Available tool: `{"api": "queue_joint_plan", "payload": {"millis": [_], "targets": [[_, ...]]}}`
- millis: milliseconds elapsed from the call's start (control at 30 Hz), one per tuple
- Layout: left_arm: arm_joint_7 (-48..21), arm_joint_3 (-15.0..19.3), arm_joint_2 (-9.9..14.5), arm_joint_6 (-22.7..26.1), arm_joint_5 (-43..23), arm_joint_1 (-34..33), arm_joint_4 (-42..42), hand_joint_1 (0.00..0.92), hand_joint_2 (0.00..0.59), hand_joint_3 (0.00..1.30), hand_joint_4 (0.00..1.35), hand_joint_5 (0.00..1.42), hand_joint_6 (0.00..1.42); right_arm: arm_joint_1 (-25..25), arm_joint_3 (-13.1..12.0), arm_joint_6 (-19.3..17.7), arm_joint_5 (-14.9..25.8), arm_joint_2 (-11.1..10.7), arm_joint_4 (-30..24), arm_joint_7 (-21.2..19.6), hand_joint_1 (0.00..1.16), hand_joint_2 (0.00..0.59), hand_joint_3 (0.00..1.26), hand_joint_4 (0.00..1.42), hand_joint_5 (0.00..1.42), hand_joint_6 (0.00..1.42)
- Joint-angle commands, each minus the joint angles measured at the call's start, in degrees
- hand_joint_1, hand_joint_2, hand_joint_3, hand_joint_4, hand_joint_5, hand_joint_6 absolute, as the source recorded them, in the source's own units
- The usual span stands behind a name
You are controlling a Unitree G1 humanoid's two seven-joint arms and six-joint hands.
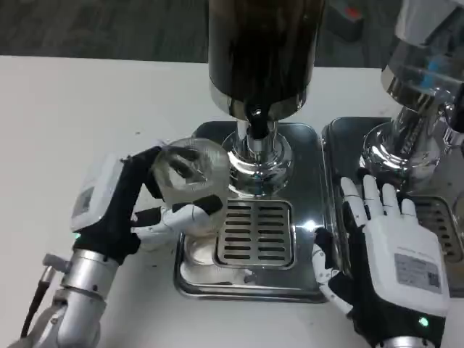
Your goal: Grasp the cup under the faucet to collect the drink, then remove the cup.
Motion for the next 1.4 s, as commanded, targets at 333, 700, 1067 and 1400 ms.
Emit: {"api": "queue_joint_plan", "payload": {"millis": [333,700,1067,1400], "targets": [[3.4,-5.9,-3.3,0.4,4.8,-6.5,7.8,0.499,0.086,0.59,0.68,0.89,0.88,3.2,-0.9,2.3,-1.2,1.1,-3.3,-2.4,0.44,0.544,0.1,0.0,0.0,0.0],[4.8,-10.9,-5.4,3.1,6.9,-11.2,12.6,0.452,0.07,0.57,0.66,0.86,0.84,4.7,-1.1,2.7,-0.9,1.0,-3.9,-2.2,0.43,0.544,0.1,0.0,0.0,0.0],[5.4,-12.8,-5.8,3.2,6.8,-10.6,13.3,0.277,0.055,0.42,0.49,0.72,0.65,4.5,-1.2,1.9,0.2,0.9,-3.6,-1.9,0.43,0.536,0.1,0.0,0.0,0.0],[3.2,-11.2,-4.0,1.0,3.7,-9.8,14.0,0.021,0.005,0.26,0.31,0.56,0.38,3.6,-2.2,0.2,2.6,0.1,-3.0,-1.7,0.32,0.502,0.08,0.0,0.0,0.0]]}}
